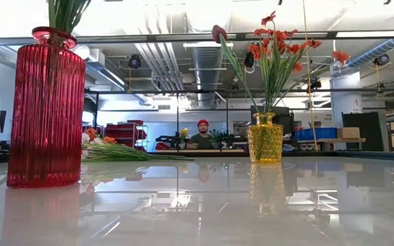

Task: Sort flowers into vase by color
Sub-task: Put the white flowers into the red vase

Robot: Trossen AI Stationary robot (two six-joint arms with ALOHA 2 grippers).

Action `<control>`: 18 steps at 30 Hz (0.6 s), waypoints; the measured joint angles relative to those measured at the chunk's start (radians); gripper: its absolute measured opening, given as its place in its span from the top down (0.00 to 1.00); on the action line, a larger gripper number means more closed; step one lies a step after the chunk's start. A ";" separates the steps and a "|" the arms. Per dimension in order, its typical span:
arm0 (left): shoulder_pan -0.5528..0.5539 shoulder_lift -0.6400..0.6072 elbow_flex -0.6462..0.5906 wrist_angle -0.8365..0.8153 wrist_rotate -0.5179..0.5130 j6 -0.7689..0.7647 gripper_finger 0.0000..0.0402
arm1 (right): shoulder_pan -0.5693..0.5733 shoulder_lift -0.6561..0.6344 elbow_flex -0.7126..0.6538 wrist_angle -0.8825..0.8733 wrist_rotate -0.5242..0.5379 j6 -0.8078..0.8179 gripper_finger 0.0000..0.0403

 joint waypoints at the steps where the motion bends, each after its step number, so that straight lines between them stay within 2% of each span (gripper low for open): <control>1: 0.052 -0.006 0.000 -0.006 0.055 0.019 0.78 | 0.000 0.000 0.000 0.000 0.000 -0.004 0.42; 6: 0.367 0.003 -0.001 -0.090 0.347 0.110 0.80 | -0.007 0.000 0.001 0.003 0.001 -0.007 0.42; 11: 0.714 0.058 -0.004 -0.246 0.617 0.210 0.81 | -0.008 0.000 0.001 -0.008 0.000 -0.006 0.42; 15: 0.946 0.096 -0.035 -0.292 0.850 0.295 0.81 | -0.008 0.001 0.001 -0.010 0.000 -0.006 0.42; 18: 1.062 0.132 -0.068 -0.310 0.911 0.362 0.81 | -0.008 0.001 0.001 -0.009 0.001 -0.006 0.42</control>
